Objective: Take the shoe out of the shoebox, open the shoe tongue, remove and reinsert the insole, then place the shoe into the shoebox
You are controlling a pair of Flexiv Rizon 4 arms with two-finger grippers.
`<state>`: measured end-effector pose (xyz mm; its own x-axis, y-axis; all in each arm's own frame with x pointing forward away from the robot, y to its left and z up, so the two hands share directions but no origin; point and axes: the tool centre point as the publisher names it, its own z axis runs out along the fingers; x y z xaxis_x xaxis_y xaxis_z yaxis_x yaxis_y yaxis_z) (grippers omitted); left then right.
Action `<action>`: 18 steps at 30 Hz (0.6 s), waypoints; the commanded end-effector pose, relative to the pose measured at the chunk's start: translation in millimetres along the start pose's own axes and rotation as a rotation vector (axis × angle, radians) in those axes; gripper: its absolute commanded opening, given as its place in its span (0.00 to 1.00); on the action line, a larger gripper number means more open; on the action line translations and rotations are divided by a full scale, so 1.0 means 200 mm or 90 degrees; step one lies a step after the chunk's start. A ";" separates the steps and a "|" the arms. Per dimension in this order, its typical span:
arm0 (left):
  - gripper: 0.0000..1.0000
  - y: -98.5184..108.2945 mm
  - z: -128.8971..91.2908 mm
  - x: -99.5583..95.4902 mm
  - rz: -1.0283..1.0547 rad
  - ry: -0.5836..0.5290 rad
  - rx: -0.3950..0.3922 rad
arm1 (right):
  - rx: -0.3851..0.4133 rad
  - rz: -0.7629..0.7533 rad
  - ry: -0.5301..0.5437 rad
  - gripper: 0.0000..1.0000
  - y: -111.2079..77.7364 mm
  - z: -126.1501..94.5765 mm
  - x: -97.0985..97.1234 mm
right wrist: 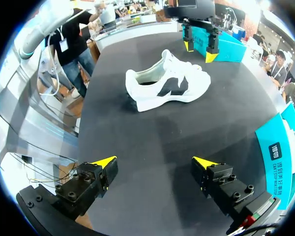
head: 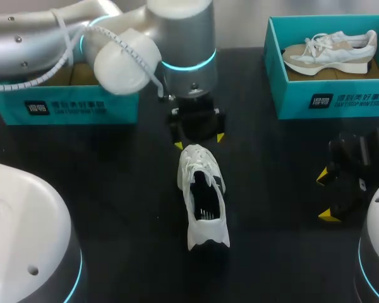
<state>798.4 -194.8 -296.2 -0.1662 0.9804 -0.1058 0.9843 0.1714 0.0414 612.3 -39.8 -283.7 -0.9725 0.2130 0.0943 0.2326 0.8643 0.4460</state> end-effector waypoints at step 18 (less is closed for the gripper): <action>0.46 0.07 -0.17 -0.04 0.043 0.011 0.066 | 0.002 0.000 -0.001 1.00 0.00 0.00 0.00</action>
<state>812.6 -193.7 -266.7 -0.1006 0.9897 -0.1023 0.9938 0.0950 -0.0583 612.3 -39.8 -283.7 -0.9725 0.2131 0.0943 0.2326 0.8643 0.4460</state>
